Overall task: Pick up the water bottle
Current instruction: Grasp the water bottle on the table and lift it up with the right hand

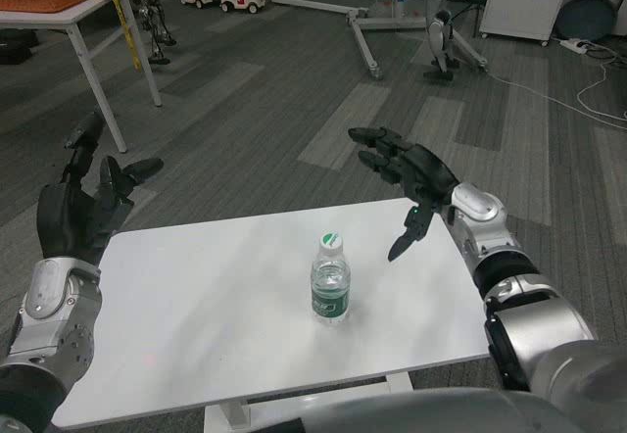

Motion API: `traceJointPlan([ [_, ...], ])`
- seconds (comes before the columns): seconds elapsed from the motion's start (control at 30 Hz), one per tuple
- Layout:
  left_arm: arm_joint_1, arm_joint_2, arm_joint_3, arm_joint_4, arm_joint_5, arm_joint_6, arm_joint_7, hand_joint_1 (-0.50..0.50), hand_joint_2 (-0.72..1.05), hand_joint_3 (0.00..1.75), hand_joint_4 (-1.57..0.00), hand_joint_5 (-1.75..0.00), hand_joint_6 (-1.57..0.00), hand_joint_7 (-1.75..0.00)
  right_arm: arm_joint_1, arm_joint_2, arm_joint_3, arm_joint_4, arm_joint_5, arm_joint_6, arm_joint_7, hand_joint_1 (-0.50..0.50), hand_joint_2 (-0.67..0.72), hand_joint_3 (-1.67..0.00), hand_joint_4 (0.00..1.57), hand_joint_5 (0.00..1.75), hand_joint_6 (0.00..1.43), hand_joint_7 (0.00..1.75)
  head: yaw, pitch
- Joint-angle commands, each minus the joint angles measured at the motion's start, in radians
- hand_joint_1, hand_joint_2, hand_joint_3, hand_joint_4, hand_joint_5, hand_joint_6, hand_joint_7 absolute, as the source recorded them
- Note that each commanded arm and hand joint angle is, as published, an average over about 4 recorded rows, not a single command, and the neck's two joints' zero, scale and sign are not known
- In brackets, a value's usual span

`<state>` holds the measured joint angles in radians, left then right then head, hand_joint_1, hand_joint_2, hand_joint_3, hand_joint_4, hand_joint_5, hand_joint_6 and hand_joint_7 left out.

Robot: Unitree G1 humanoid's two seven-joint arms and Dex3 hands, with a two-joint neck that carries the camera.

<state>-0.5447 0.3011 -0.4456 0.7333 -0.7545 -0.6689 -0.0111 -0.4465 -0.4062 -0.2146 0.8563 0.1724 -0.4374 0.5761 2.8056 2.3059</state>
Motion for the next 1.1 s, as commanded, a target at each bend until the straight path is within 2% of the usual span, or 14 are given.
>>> traceJointPlan([
  [0.03,-0.008,0.005,0.005,-0.006,0.000,-0.003,0.002,-0.46,1.05,0.79,-0.71,-0.72,-0.29,-0.21,-0.006,0.011,0.014,0.035,-0.002,0.000,-0.048,-0.46,0.33,-0.40,0.00,0.00,0.00,0.28,0.000,0.004],
  [0.27,-0.006,0.004,0.004,-0.009,0.000,-0.003,0.002,-0.46,1.05,0.79,-0.71,-0.72,-0.29,-0.21,-0.009,0.033,0.067,0.117,-0.007,-0.004,-0.143,-0.46,0.22,-0.40,0.00,0.00,0.00,0.17,0.000,0.007],
  [0.5,0.001,0.000,0.005,-0.015,0.000,-0.003,0.002,-0.46,1.05,0.79,-0.71,-0.72,-0.28,-0.21,-0.011,0.062,0.167,0.236,-0.014,-0.010,-0.265,-0.42,0.15,-0.26,0.00,0.00,0.00,0.09,-0.001,0.007],
  [0.77,0.006,0.000,0.005,-0.017,0.000,-0.003,0.002,-0.46,1.05,0.79,-0.71,-0.72,-0.27,-0.21,-0.031,0.073,0.309,0.339,-0.020,-0.011,-0.319,-0.38,0.15,-0.24,0.00,0.00,0.00,0.09,0.006,0.003],
  [0.9,0.009,0.000,0.005,-0.017,0.000,-0.003,0.002,-0.46,1.05,0.79,-0.71,-0.72,-0.29,-0.21,-0.033,0.078,0.333,0.356,-0.021,-0.011,-0.335,-0.38,0.15,-0.24,0.00,0.00,0.00,0.07,0.002,-0.004],
  [1.1,0.015,0.000,0.007,-0.020,0.000,-0.003,0.002,-0.46,1.05,0.79,-0.71,-0.72,-0.29,-0.21,-0.055,0.092,0.412,0.428,-0.024,-0.009,-0.382,-0.38,0.23,-0.22,0.00,0.00,0.00,0.09,0.003,-0.003],
])
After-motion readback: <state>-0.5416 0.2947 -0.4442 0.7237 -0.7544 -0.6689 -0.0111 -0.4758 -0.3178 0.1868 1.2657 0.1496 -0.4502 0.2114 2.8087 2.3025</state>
